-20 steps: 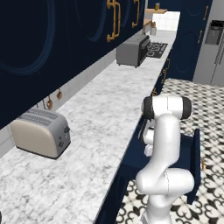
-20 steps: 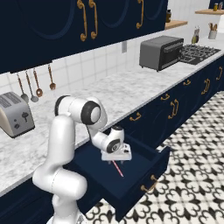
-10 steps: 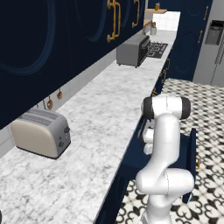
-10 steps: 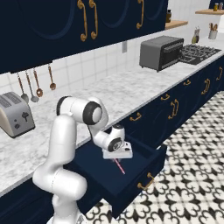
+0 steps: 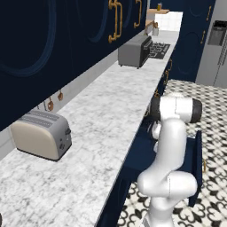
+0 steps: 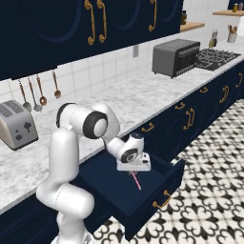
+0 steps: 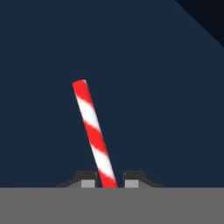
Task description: Take a straw from the drawer in front and place it inside the glass cup on the dining counter.
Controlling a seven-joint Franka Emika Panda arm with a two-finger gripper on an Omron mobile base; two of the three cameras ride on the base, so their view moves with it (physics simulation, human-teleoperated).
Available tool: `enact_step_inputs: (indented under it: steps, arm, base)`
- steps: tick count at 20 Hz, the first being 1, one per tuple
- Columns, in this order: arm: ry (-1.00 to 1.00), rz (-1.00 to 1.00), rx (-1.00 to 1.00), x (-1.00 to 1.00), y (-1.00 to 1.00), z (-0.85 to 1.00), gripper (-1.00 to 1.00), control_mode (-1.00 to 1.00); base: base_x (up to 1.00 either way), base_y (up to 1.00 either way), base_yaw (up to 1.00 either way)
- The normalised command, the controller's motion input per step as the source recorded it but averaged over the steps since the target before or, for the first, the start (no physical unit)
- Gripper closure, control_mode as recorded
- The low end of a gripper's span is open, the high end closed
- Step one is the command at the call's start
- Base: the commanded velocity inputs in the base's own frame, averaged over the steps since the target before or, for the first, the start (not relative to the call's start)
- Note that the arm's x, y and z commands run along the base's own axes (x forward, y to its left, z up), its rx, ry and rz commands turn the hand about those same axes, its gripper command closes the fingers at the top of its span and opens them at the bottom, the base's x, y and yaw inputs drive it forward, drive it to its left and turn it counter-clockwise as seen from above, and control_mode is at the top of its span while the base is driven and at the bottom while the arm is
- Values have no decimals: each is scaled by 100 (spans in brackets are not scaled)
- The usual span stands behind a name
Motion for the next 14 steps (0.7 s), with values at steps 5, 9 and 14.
enact_step_inputs:
  steps: [5,9,14]
  arm:
    - [-9,-5,8,-54,-4,100,100,-100]
    - [-11,-12,0,-59,13,100,100,-100]
    - [-1,-18,0,-12,36,100,100,-100]
  base:
    - [0,0,0]
    - [0,0,0]
    - [0,0,0]
